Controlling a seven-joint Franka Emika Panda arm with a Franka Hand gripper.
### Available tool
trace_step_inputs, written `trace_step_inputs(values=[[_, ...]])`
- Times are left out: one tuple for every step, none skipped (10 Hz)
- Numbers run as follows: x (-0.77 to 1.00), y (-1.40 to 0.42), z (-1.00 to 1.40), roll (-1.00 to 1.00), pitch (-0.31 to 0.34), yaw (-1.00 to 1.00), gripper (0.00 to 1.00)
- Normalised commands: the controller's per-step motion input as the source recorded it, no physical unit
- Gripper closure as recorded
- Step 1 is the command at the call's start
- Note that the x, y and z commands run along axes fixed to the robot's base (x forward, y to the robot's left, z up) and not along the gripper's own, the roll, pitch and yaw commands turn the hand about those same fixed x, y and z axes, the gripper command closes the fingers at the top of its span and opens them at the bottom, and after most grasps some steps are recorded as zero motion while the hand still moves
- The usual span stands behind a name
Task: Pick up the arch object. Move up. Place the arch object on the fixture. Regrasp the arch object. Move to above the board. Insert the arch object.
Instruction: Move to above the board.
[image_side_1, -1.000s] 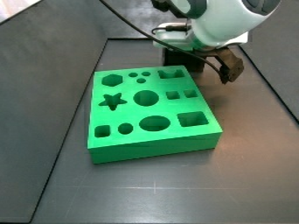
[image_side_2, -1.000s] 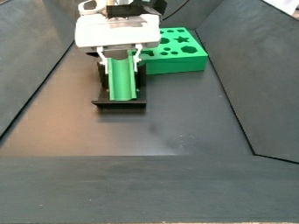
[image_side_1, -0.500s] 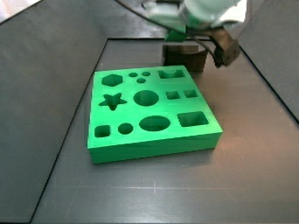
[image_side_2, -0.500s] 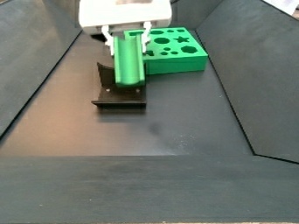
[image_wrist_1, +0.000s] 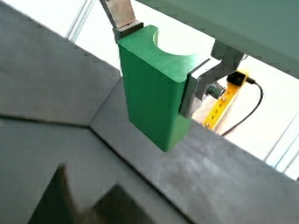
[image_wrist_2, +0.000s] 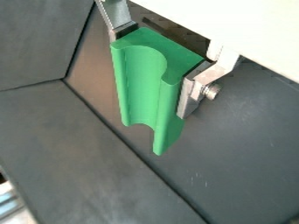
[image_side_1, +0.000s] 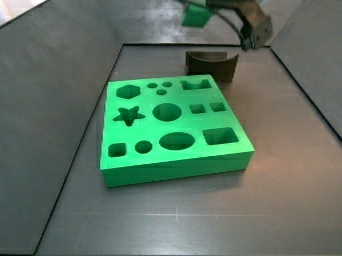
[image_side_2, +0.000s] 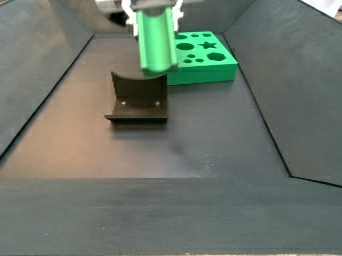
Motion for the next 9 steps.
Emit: trace_step_inputs(values=[[-0.19, 0.02, 1.0, -0.05, 0.059, 0.11, 1.0], [-0.18, 0.02, 1.0, -0.05, 0.026, 0.1, 1.0], [-0.18, 0.02, 1.0, -0.05, -0.001, 0.09, 1.0], [-0.17, 0.02, 1.0, -0.05, -0.017, 0.07, 1.0], [-0.17, 0.02, 1.0, -0.05, -0.022, 0.05, 1.0], [-0.16, 0.01, 1.0, -0.05, -0.024, 0.03, 1.0], [-0.16, 0.01, 1.0, -0.05, -0.02, 0.01, 1.0], [-0.15, 0.01, 1.0, -0.04, -0.01, 0.0, 1.0], [-0.14, 0.01, 1.0, -0.05, 0.0, -0.01, 1.0]])
